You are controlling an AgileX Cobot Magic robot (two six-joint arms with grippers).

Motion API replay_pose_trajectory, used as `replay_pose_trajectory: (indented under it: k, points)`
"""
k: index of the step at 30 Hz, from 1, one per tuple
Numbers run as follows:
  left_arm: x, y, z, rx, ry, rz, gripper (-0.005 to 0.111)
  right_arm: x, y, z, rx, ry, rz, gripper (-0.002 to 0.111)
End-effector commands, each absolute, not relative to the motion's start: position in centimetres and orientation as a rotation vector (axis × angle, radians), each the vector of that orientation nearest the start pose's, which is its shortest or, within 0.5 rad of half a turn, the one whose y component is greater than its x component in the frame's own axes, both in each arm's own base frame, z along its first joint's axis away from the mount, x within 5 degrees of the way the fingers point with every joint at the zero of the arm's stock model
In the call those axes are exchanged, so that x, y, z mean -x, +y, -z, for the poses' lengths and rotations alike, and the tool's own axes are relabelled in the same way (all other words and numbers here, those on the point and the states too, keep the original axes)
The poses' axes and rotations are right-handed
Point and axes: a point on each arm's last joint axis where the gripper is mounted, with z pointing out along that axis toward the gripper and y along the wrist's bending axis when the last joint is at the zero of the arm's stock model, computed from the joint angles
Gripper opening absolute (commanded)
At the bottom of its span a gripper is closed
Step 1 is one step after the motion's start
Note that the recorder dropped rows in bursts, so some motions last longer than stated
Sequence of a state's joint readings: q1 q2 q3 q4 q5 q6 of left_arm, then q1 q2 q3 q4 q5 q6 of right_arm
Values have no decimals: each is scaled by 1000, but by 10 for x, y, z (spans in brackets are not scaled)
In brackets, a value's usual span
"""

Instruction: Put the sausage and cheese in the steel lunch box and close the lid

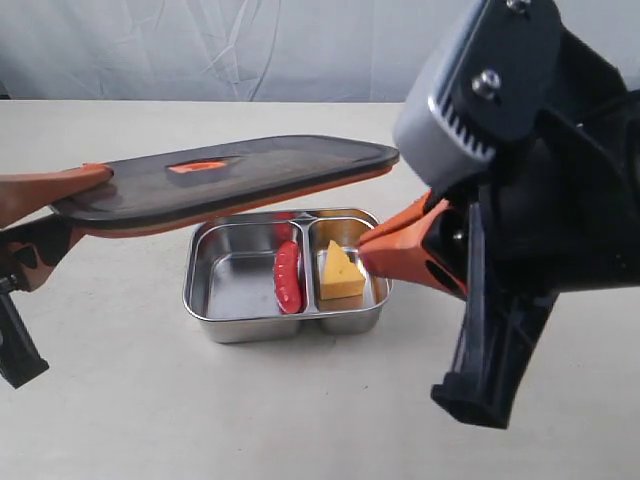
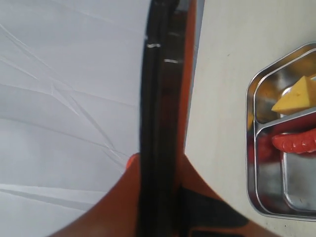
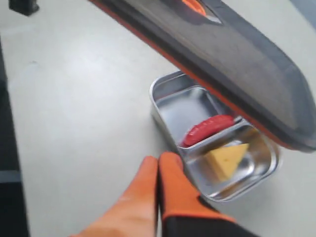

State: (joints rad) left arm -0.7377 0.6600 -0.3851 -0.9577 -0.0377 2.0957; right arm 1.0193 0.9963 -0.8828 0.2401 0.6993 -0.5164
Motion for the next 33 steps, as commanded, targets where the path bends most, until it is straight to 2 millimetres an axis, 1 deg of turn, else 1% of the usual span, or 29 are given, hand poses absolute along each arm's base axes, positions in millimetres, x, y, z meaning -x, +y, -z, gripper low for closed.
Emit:
replay_pose_trajectory:
  k: [1,3,5,6,7,8,9,10,11,12,13,14,15,16,19,22,23,24,27,29,30,31,33]
  points:
    - [-104,-90,-290,-1361,1057,-308,0,-92,171,-347,1544,1587,-265,-1]
    - [-104,-90,-290,-1361,1057,-308,0,-92,175,-348,1557,1530,-167,-1]
    - [-104,-90,-290,-1361,1057,-308,0,-90,182,-343,1605,1496,-80,-1]
    - [-104,-90,-290,-1357,1058,-311,0,-85,192,-335,1678,1465,-41,0]
    - [-104,-90,-290,-1355,1060,-312,0,-82,199,-330,1711,1461,-41,3]
    - [-104,-90,-290,-1352,1063,-308,0,-76,209,-322,1767,1440,-46,15]
    - [-104,-90,-290,-1352,1063,-308,0,-74,214,-319,1795,1412,-32,25]
    - [-104,-90,-290,-1352,1063,-308,0,-72,220,-316,1817,1369,13,48]
    - [-104,-90,-290,-1350,1064,-309,0,-74,222,-316,1789,1375,29,63]
    - [-105,-90,-291,-1343,1066,-316,0,-78,222,-318,1683,1460,20,80]
    - [-105,-89,-291,-1334,1070,-319,0,-80,220,-318,1627,1511,29,84]
    - [-106,-88,-292,-1312,1080,-329,0,-84,214,-320,1552,1612,67,85]
    - [-108,-87,-293,-1287,1096,-334,0,-85,210,-325,1517,1686,95,85]
    - [-108,-86,-293,-1285,1096,-336,0,-85,209,-327,1506,1721,98,85]
    - [-110,-89,-290,-1302,1105,-332,0,-79,214,-340,1471,1778,-46,85]
    - [-112,-92,-287,-1326,1119,-327,0,-78,215,-350,1446,1790,-89,85]
    - [-113,-92,-286,-1332,1121,-328,0,-78,215,-351,1442,1805,-88,83]
    - [-114,-93,-285,-1336,1124,-327,0,-78,214,-352,1441,1813,-86,80]
    - [-114,-94,-284,-1349,1124,-320,0,-78,213,-352,1472,1806,-60,65]
    - [-112,-96,-282,-1373,1119,-295,0,-78,214,-354,1503,1756,-48,57]
    - [-111,-96,-282,-1383,1117,-284,0,-79,215,-354,1518,1725,-35,55]
    - [-111,-97,-281,-1393,1113,-277,0,-80,216,-355,1520,1699,-30,56]
    - [-110,-97,-281,-1400,1110,-272,0,-82,218,-357,1518,1659,-12,60]
